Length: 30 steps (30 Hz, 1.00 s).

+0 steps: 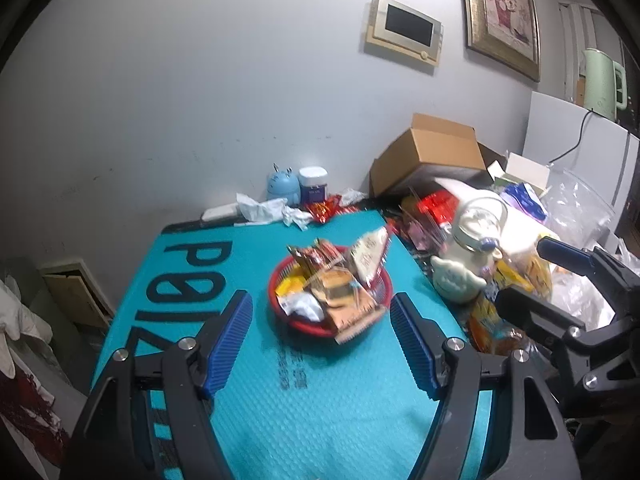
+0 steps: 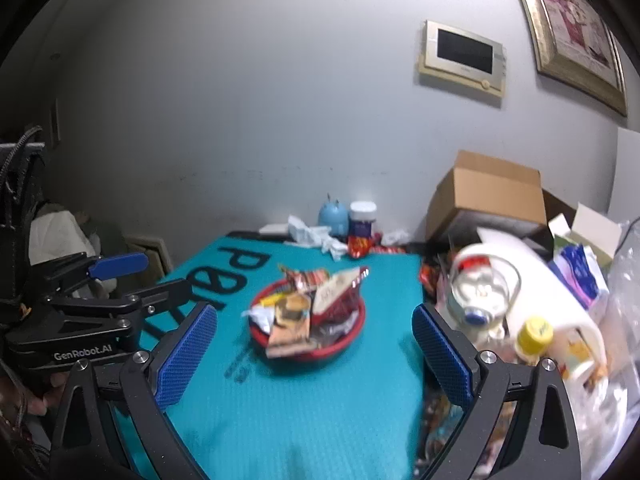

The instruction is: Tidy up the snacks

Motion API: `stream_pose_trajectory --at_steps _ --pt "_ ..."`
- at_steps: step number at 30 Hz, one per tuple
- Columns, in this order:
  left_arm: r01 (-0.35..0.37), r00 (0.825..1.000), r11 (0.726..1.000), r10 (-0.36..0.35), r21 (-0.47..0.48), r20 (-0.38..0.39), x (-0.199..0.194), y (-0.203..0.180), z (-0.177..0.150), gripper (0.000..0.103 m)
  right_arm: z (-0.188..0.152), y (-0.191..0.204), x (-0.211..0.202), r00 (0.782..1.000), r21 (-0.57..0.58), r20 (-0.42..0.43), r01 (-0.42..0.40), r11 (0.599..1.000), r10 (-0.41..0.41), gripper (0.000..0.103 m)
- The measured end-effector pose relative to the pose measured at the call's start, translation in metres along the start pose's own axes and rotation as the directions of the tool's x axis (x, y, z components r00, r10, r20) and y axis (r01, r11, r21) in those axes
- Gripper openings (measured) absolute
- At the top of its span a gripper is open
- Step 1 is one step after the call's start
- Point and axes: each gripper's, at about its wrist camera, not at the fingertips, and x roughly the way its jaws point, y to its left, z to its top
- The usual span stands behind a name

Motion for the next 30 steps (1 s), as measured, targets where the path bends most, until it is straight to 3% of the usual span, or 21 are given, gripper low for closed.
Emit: stream_pose_trajectory --at_steps 16,30 --pt "0.003 0.998 1.0 -0.004 -0.029 -0.065 0.001 -0.021 -0.044 0.071 -0.052 -0.012 -0.012 0.997 0.041 -0.081 -0.007 0.999 0.01 0.1" --pt "-0.014 0.998 0.999 0.012 -0.04 -0.055 -0.006 -0.026 -0.046 0.071 -0.054 -0.016 -0.014 0.995 0.048 -0.09 -0.028 0.998 0.032 0.1"
